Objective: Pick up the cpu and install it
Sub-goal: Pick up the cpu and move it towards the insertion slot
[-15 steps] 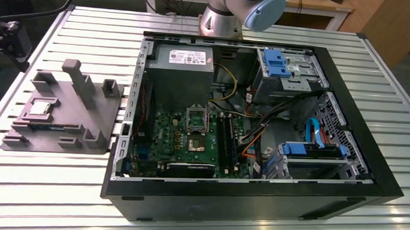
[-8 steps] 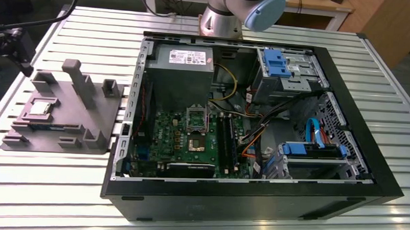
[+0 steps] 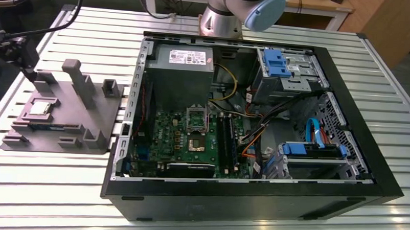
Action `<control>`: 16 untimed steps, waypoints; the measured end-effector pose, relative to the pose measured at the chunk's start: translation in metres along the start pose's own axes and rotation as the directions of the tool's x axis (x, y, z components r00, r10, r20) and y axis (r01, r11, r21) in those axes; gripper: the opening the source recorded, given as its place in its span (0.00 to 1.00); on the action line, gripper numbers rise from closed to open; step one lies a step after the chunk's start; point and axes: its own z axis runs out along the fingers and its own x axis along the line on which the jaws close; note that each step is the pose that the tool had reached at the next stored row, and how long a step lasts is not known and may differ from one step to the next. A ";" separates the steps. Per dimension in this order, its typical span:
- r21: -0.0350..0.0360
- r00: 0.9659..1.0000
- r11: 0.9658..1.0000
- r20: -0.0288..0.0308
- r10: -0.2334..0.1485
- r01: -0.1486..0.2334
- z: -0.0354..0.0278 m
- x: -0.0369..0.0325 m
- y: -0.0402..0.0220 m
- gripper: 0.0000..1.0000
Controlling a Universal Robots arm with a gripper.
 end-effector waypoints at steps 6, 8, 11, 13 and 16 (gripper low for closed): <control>0.008 1.000 1.000 0.002 0.000 0.000 0.0094 -0.0001 -0.0005 0.72; 0.008 1.000 1.000 0.002 0.000 0.000 0.0132 -0.0001 -0.0006 0.72; 0.008 1.000 1.000 0.002 0.000 0.000 0.0186 -0.0001 -0.0012 0.72; 0.007 1.000 1.000 0.002 0.000 0.000 0.0221 -0.0002 -0.0018 0.72; 0.007 1.000 1.000 0.002 0.000 0.000 0.0277 -0.0003 -0.0026 0.72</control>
